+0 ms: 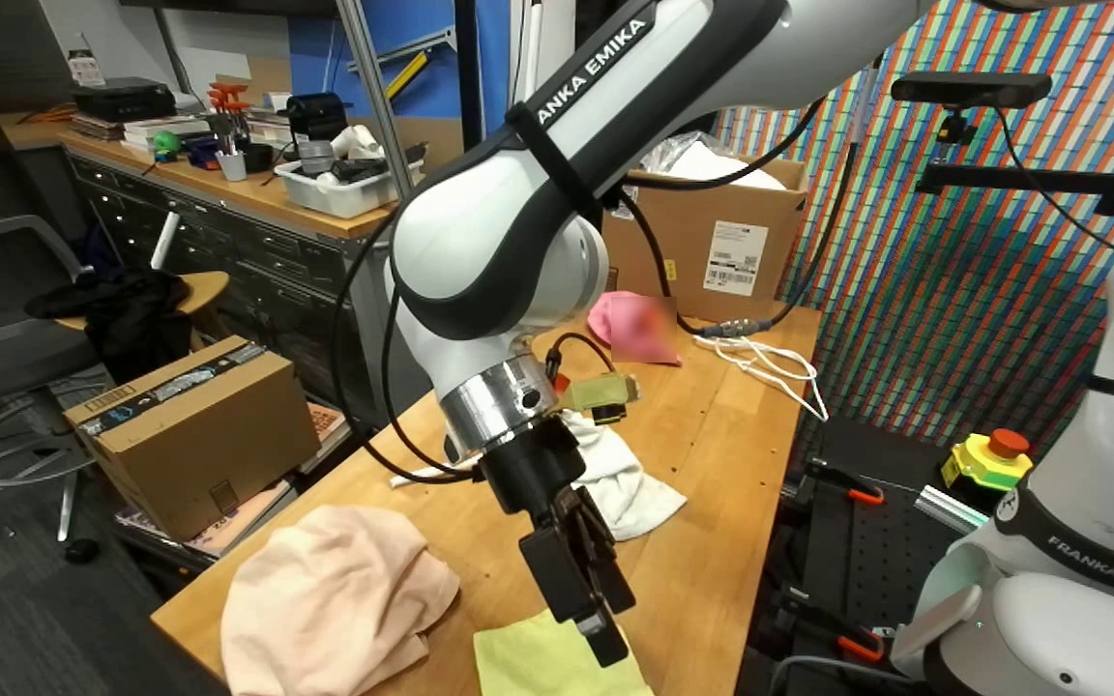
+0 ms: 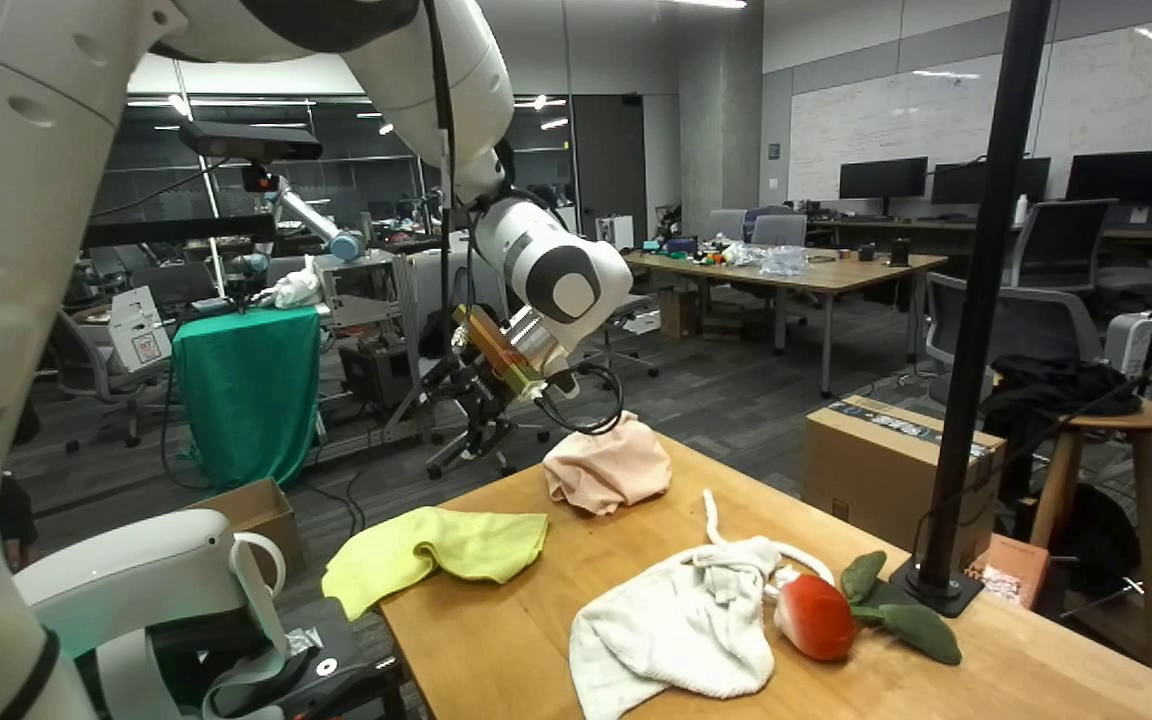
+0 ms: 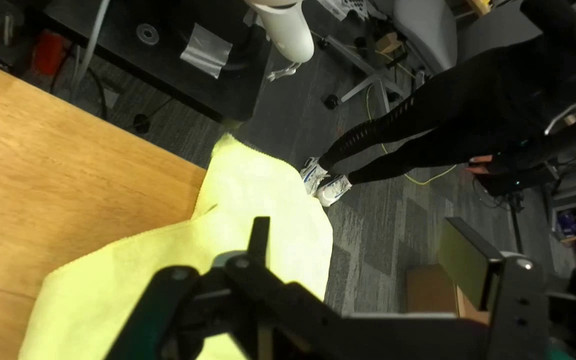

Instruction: Separate the pile of clothes on the table

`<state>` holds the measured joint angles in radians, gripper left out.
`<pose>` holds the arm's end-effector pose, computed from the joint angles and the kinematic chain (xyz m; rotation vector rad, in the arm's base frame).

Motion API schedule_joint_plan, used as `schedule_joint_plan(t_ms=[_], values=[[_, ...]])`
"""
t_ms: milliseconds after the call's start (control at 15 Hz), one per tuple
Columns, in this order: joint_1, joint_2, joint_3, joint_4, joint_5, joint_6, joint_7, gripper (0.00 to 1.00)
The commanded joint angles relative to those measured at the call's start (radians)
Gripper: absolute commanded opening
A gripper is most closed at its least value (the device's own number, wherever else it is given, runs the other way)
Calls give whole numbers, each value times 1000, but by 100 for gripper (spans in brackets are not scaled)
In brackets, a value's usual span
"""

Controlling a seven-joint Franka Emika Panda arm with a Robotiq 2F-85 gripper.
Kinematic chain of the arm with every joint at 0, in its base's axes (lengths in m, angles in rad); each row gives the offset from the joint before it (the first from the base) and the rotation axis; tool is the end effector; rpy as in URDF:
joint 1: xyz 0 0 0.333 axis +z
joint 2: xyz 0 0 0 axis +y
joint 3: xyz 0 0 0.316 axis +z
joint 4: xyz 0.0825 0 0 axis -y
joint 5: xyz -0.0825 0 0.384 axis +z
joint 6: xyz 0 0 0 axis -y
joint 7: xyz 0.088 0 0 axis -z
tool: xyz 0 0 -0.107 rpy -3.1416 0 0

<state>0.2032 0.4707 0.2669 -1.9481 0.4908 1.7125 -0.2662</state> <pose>0.4637 0.2829 0.2264 -2.3964 -0.6120 0.9792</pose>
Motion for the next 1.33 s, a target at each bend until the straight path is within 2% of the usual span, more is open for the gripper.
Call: schedule_joint_plan(t_ms=[0, 733, 1000, 1267], values=[[3, -13, -31, -14, -32, 110, 48, 100], [-41, -28, -179, -134, -343, 497, 206, 100], [-55, -19, -204, -180, -393, 624, 273, 100], [-49, -5, -242, -223, -440, 797, 373, 100]])
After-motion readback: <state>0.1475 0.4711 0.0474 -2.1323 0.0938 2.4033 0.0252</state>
